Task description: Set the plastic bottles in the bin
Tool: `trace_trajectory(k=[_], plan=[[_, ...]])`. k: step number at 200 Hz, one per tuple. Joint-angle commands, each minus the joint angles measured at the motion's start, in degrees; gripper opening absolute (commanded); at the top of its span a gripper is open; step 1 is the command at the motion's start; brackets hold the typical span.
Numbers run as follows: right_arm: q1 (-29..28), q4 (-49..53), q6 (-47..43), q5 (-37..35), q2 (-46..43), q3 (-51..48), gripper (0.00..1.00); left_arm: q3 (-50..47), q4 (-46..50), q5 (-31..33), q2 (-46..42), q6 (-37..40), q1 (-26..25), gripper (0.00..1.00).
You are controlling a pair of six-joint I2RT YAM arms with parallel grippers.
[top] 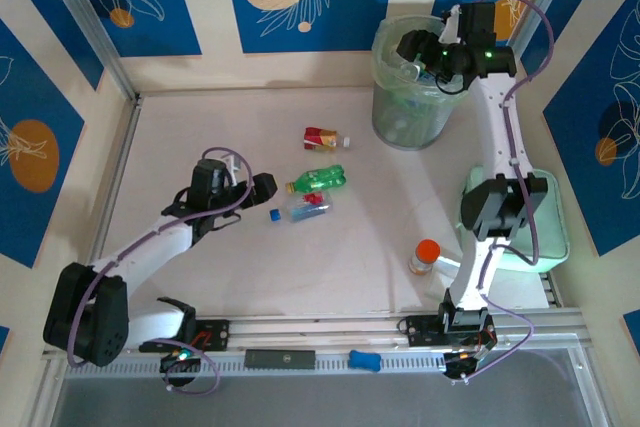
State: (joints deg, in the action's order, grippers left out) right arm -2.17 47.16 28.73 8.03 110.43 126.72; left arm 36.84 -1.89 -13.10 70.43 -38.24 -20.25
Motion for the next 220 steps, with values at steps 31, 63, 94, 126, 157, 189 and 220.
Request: trace_trajectory(k=[31, 63, 94, 126, 157, 189, 220], plan=[[-7.1, -10.1, -4.9, 4.1, -13.0, -20.9, 0.82, 2.2, -8.0, -11.2, 3.9, 4.4, 0.3, 1.0], [-14.3, -10.9, -10.7, 4.5, -14.5, -29.7, 0.83, 4.0, -4.2, -14.5, 4.7, 8.9, 0.2, 1.0], [-23.5, -10.4, -18.6, 4.3, -12.5, -36.0, 0.83, 2.0, 1.3, -12.7, 1.8, 12.0, -0.1, 1.0], [-31.6, -7.7, -24.3, 3.4, -7.8, -38.0, 0.83, -3.3, 1.4, -12.3, -2.9, 11.8, -0.3, 1.0], [-35.3, -6.2, -25.1, 5.9, -3.9, -38.1, 0.83, -8.6, 1.8, -12.5, -7.9, 10.3, -0.4, 1.0], [-38.3, -4.3, -27.2, 4.2, -1.1, -38.1, 0.85, -14.1, 3.4, -12.4, -14.1, 7.4, -0.4, 1.0], [-39.6, -4.7, -28.9, 1.3, 0.7, -38.3, 0.86, -17.4, 6.3, -11.5, -19.9, 5.7, -0.5, 1.0]])
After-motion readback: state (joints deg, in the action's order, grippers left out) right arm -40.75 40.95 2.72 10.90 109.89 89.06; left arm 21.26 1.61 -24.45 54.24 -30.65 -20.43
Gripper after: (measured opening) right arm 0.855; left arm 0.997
